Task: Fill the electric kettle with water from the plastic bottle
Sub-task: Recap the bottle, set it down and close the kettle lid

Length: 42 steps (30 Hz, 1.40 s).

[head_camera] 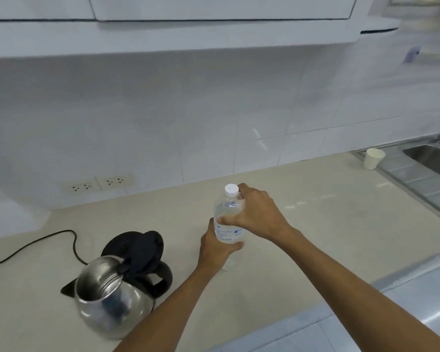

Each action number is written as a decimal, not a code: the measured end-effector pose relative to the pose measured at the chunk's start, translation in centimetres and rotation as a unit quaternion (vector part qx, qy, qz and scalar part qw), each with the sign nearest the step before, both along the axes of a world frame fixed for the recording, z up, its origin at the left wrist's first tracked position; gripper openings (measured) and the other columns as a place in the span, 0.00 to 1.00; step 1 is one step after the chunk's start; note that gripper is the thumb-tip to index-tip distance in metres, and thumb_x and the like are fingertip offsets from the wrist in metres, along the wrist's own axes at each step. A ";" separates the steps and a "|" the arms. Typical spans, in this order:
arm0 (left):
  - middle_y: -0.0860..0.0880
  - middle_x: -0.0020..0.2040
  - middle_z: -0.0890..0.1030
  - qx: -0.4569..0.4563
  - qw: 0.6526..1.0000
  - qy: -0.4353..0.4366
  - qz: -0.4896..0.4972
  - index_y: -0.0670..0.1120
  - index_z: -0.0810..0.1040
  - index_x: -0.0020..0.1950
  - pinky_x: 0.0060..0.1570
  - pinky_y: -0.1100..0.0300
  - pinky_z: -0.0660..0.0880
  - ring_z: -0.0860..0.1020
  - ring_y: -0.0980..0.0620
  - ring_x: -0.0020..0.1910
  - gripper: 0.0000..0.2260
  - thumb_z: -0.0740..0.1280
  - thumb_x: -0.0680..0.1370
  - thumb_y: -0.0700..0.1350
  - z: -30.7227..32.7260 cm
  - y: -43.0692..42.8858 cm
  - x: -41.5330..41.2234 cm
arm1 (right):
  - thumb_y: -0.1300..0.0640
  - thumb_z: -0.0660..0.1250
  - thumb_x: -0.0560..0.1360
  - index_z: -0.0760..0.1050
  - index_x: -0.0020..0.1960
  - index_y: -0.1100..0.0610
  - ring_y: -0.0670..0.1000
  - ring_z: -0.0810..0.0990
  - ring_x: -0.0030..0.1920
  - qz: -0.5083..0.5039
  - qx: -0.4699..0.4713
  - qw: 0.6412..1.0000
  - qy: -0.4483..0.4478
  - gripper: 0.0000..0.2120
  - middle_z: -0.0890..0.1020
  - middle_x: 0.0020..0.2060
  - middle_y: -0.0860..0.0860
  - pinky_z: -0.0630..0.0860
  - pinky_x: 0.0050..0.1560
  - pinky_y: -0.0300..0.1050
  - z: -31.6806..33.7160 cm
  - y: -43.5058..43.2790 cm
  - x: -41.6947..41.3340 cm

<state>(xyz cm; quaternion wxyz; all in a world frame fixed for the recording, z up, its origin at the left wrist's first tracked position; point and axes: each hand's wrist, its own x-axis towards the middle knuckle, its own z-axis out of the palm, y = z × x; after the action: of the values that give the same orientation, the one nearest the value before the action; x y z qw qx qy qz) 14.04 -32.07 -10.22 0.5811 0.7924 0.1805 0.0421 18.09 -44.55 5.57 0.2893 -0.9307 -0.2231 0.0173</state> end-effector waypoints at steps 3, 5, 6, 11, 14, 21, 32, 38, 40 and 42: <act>0.64 0.50 0.81 0.011 1.000 0.009 0.006 0.55 0.74 0.65 0.44 0.80 0.72 0.78 0.74 0.48 0.34 0.87 0.65 0.45 -0.8 -0.4 2.6 | 0.36 0.78 0.62 0.73 0.58 0.52 0.51 0.81 0.48 0.001 -0.006 1.000 0.018 0.33 0.82 0.49 0.48 0.79 0.44 0.46 -0.9 -0.1 3.0; 0.64 0.50 0.82 0.014 1.000 0.009 0.010 0.55 0.74 0.65 0.44 0.81 0.72 0.79 0.76 0.46 0.34 0.88 0.65 0.46 -1.4 -0.7 4.0 | 0.35 0.78 0.62 0.73 0.58 0.52 0.51 0.81 0.47 0.004 -0.011 1.000 0.017 0.33 0.82 0.48 0.48 0.77 0.43 0.44 -1.5 -0.2 4.5; 0.64 0.51 0.82 0.018 1.000 0.009 0.010 0.55 0.74 0.65 0.44 0.80 0.72 0.79 0.77 0.46 0.34 0.88 0.65 0.47 -1.8 -0.8 4.6 | 0.35 0.78 0.62 0.73 0.57 0.52 0.51 0.81 0.47 0.006 -0.013 1.000 0.016 0.33 0.82 0.48 0.48 0.77 0.42 0.44 -1.8 -0.2 5.1; 0.60 0.51 0.85 0.007 0.999 0.009 0.033 0.50 0.77 0.65 0.50 0.73 0.77 0.82 0.69 0.50 0.35 0.81 0.61 0.61 -3.3 -1.1 6.0 | 0.36 0.78 0.61 0.73 0.57 0.51 0.52 0.79 0.46 0.010 -0.010 1.000 0.021 0.32 0.81 0.46 0.48 0.75 0.43 0.45 -3.1 -0.4 6.6; 0.61 0.50 0.84 0.010 0.999 0.013 0.032 0.52 0.76 0.64 0.47 0.78 0.74 0.82 0.69 0.49 0.32 0.84 0.64 0.55 -3.5 -1.3 6.3 | 0.37 0.78 0.61 0.72 0.57 0.50 0.51 0.79 0.45 0.013 -0.004 1.000 0.022 0.31 0.79 0.45 0.48 0.71 0.40 0.43 -3.3 -0.5 7.1; 0.59 0.53 0.86 0.026 1.000 0.008 0.012 0.60 0.72 0.66 0.47 0.76 0.76 0.84 0.64 0.52 0.36 0.87 0.64 0.48 -3.8 -1.5 5.5 | 0.39 0.79 0.60 0.67 0.59 0.46 0.52 0.76 0.48 0.025 0.002 0.998 0.063 0.34 0.76 0.50 0.47 0.73 0.42 0.43 -4.0 -1.8 6.6; 0.52 0.63 0.78 0.053 0.998 0.006 -0.029 0.49 0.70 0.70 0.51 0.67 0.72 0.78 0.50 0.62 0.34 0.83 0.69 0.44 -1.8 -0.8 2.9 | 0.42 0.80 0.63 0.60 0.73 0.57 0.57 0.78 0.54 -0.011 -0.059 0.995 0.085 0.48 0.77 0.59 0.56 0.77 0.49 0.50 -3.8 -1.8 4.0; 0.51 0.76 0.70 0.094 0.993 -0.007 -0.069 0.47 0.64 0.80 0.66 0.61 0.69 0.71 0.51 0.73 0.41 0.82 0.73 0.46 0.2 0.3 -2.6 | 0.49 0.79 0.69 0.64 0.65 0.63 0.54 0.73 0.47 -0.051 -0.134 0.984 0.105 0.35 0.74 0.58 0.59 0.69 0.44 0.42 -3.7 -2.2 -1.2; 0.51 0.75 0.70 0.109 0.990 -0.016 -0.083 0.49 0.63 0.80 0.67 0.61 0.70 0.71 0.51 0.74 0.40 0.81 0.75 0.48 1.0 0.8 -5.2 | 0.50 0.78 0.70 0.65 0.64 0.63 0.55 0.74 0.47 -0.045 -0.139 0.983 0.109 0.33 0.75 0.58 0.59 0.68 0.38 0.41 -3.5 -1.6 -3.6; 0.53 0.75 0.71 0.130 0.986 -0.026 -0.096 0.51 0.62 0.81 0.69 0.58 0.71 0.71 0.53 0.73 0.39 0.79 0.76 0.52 1.9 1.3 -8.2 | 0.48 0.78 0.70 0.64 0.65 0.63 0.55 0.76 0.47 -0.030 -0.139 0.984 0.106 0.35 0.76 0.58 0.59 0.67 0.35 0.41 -3.3 -0.4 -6.2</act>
<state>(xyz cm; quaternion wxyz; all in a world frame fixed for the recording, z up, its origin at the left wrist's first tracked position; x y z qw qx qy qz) 5.85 -30.73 -8.28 0.4786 0.8738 0.0812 0.0295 11.90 -45.00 2.24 0.1794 -0.9610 -0.1589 0.1383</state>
